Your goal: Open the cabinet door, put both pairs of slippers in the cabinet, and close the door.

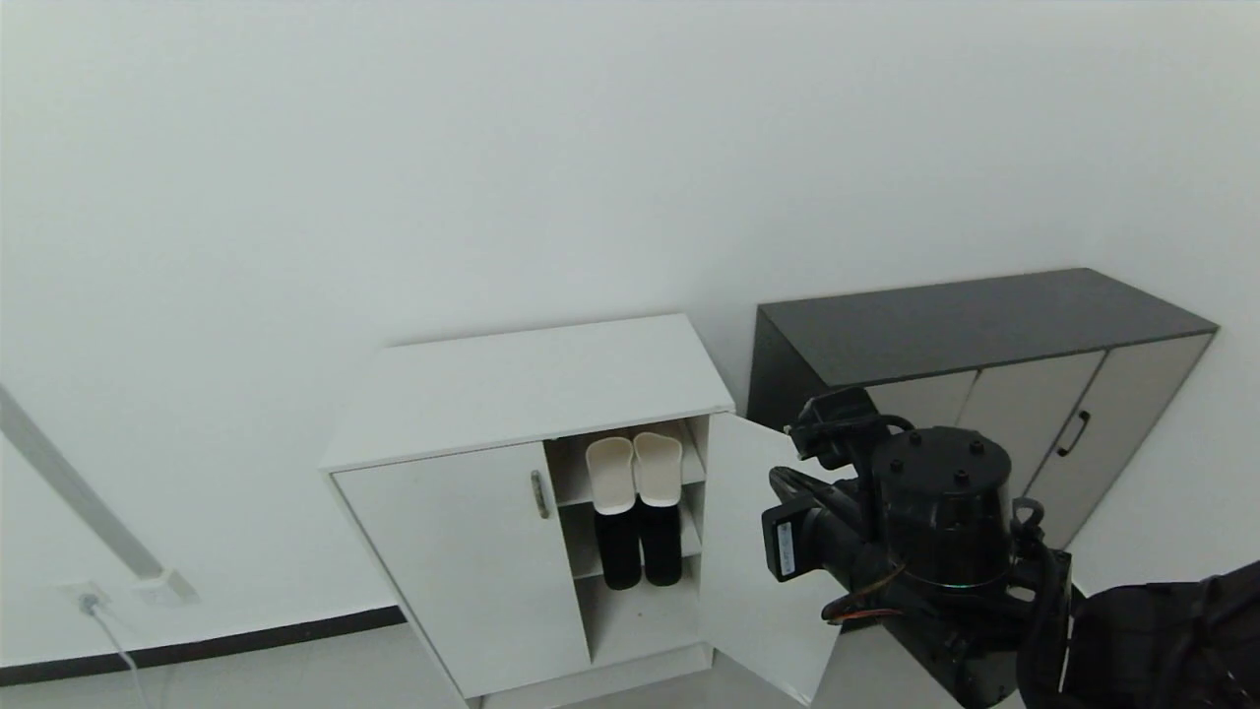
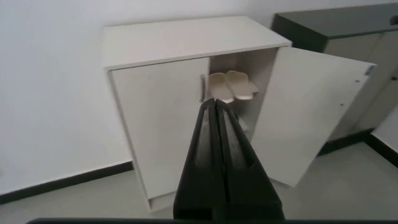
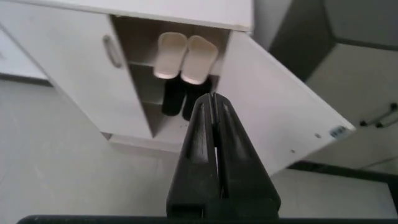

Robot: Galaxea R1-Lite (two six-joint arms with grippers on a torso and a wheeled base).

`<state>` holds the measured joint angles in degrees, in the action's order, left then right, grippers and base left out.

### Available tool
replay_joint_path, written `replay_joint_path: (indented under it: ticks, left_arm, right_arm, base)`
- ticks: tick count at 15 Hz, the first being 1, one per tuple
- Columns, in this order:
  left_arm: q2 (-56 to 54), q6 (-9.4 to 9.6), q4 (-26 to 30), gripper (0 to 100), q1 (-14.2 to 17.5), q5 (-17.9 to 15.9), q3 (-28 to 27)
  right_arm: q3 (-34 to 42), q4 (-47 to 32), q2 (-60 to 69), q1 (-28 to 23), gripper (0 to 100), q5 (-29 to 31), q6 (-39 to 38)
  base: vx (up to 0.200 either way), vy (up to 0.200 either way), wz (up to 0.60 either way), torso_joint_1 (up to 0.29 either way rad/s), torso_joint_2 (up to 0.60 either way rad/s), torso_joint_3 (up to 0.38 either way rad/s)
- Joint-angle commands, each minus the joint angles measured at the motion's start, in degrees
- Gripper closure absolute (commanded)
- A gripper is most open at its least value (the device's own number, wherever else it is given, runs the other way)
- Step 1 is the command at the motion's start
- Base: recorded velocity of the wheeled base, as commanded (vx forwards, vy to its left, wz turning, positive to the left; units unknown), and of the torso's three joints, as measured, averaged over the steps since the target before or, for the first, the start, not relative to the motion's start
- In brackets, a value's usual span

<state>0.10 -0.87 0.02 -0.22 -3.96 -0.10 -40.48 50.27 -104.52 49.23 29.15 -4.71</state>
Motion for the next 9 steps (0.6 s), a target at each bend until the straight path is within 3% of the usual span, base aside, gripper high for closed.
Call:
replay_joint_path:
  ticks: [1, 8, 9]
  left_arm:
    - [0.0, -0.01, 0.0, 100, 0.1, 0.0, -0.1]
    - [0.0, -0.01, 0.0, 100, 0.1, 0.0, 0.0]
    - [0.1, -0.01, 0.0, 100, 0.1, 0.0, 0.0]
  right_arm:
    - [0.0, 1.9, -1.7, -1.6, 100, 0.0, 0.5]
    - [0.1, 5.4, -4.6, -4.0, 100, 0.4, 2.7]
    - [0.0, 5.4, -4.6, -4.7, 100, 0.4, 2.8]
  base:
    - [0.000, 0.000, 0.00, 0.000, 0.00, 0.000]
    - [0.000, 0.000, 0.00, 0.000, 0.00, 0.000]
    - [-0.200, 0.000, 0.00, 0.007, 0.00, 0.002]
